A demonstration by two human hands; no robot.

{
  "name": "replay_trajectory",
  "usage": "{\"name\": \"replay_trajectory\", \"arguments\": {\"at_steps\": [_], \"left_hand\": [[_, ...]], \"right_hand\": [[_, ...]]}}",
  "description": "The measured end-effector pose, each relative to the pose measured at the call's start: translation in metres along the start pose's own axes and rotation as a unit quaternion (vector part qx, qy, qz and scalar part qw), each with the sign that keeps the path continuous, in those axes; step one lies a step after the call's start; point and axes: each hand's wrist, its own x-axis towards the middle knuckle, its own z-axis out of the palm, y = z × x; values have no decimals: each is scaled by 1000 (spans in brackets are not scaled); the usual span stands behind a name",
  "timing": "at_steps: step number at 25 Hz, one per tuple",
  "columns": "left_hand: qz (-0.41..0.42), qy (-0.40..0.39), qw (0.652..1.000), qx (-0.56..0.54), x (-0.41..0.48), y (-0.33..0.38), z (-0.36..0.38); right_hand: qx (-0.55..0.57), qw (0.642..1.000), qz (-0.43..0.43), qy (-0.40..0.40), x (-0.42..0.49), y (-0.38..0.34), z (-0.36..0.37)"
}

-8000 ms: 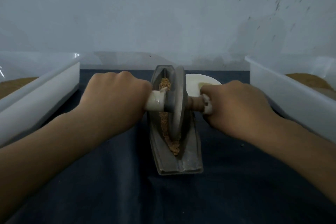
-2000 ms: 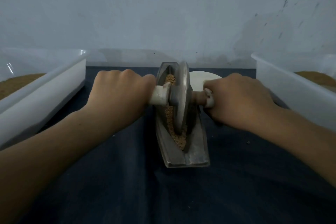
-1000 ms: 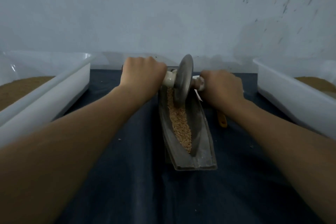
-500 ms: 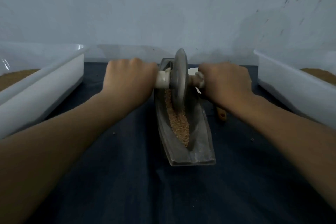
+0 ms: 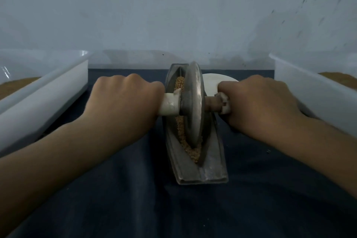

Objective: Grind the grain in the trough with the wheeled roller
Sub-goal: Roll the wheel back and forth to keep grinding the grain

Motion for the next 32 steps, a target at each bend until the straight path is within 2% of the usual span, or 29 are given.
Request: {"name": "replay_trajectory", "arguments": {"at_steps": [2,5,8,10,14,16,18,20,24,26,29,32], "left_hand": [[-33,-25,999,18,14,5,19],[-73,-44,996,5,57,5,41],[-59,-53,997,7,68,6,35],[-29,-31,999,7,47,6,26],[13,27,1000,-4,1,-2,1],[12,15,999,-27,-1,-5,5],[-28,-31,999,-5,5,-1,19],[-58,-7,998,12,30,5,37],[-33,-39,998,35,69,9,31],[-25,-43,998,29,54,7,25],[-13,-5,1000,12,10,4,16],[3,18,1000,-11,-3,-4,10]], "right_hand": [[-33,999,35,-5,24,-1,20],[-2,997,76,-34,70,-3,46],[29,994,93,-54,69,-1,50],[25,995,82,-48,44,0,42],[-23,999,-6,42,1,1,5],[-19,999,-23,28,5,3,1],[-38,999,-5,-1,28,0,13],[-20,998,44,-34,54,-2,34],[53,990,109,-75,62,0,51],[30,994,93,-50,48,0,43],[-29,999,21,5,21,-1,17],[-34,999,-10,-5,9,0,4]]}}
